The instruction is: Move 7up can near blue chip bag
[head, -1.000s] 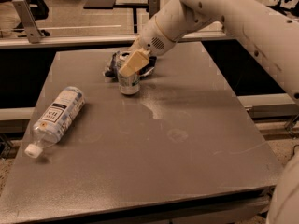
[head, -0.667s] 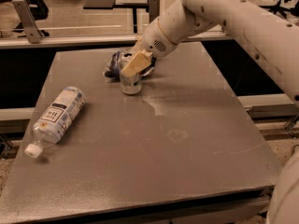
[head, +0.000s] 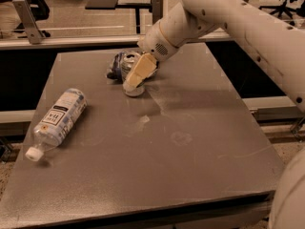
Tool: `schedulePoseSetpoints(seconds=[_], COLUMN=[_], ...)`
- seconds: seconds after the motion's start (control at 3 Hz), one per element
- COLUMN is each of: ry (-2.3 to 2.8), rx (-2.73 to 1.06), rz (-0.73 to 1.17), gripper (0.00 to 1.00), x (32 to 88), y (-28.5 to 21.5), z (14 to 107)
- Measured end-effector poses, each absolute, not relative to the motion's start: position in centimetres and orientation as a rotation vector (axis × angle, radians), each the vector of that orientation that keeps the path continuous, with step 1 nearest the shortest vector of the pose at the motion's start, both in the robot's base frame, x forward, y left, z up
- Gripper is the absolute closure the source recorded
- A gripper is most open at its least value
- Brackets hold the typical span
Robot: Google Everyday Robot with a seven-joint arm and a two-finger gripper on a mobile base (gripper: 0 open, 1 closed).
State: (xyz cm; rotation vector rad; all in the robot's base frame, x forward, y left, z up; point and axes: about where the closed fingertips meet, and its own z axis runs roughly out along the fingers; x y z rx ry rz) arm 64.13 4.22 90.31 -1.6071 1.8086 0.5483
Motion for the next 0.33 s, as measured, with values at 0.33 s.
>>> schedulePoseSetpoints(seconds=[0.33], ry=[1.809], rx=[-1.607], rz=[0.548], gripper=[0.0], x=[64.13], y=[4.23], z=[90.31])
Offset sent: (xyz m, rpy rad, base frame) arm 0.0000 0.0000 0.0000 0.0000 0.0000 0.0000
